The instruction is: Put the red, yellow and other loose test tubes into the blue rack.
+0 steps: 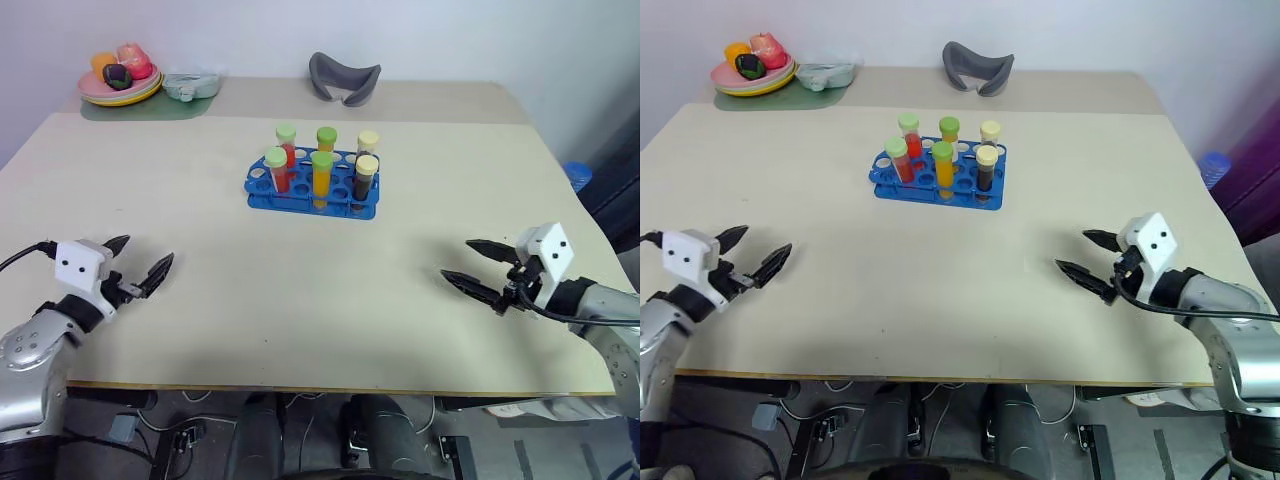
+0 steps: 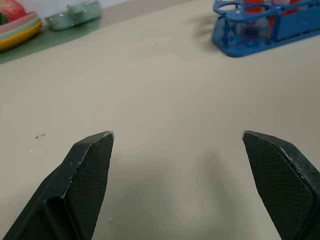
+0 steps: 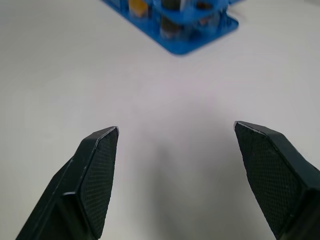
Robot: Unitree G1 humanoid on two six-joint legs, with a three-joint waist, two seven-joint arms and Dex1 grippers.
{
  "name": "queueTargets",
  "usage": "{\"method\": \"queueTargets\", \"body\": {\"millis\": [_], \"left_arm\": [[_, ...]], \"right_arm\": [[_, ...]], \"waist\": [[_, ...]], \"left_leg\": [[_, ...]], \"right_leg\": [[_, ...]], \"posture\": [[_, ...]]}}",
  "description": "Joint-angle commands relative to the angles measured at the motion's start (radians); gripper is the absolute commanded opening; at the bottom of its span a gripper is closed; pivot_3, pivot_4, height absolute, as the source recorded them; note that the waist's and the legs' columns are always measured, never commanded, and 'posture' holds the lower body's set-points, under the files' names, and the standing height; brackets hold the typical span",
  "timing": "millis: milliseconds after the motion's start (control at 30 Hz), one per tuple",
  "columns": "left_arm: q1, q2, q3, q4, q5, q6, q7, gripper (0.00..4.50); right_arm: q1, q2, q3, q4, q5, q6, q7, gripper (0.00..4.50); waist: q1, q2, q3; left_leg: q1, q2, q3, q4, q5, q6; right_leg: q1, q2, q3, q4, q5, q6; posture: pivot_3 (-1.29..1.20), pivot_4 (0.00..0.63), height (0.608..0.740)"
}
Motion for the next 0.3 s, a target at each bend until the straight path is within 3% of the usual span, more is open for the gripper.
{"method": "queueTargets", "body": {"millis": [33,300], "left_arm": [[0.023,0.013,0.056,-0.065,-0.012,0.019,0.009,4.2],[0.074,-0.049,0.06,-0.167,-0.011,0.063,0.064,4.2]], "right_arm": [[-0.013,-0.015,-0.024,0.054,-0.019,-0.061,0.023,3.77],[-0.09,0.019,0.032,0.117,-0.046,-0.102,0.009,3.77]], "waist": [[-0.002,0.0,0.0],[-0.002,0.0,0.0]], "left_leg": [[0.0,0.0,0.0,0.0,0.0,0.0],[0.0,0.0,0.0,0.0,0.0,0.0]], "right_leg": [[0.0,0.0,0.0,0.0,0.0,0.0],[0.0,0.0,0.0,0.0,0.0,0.0]], "posture": [[0.0,0.15,0.66],[0.0,0.15,0.66]]}}
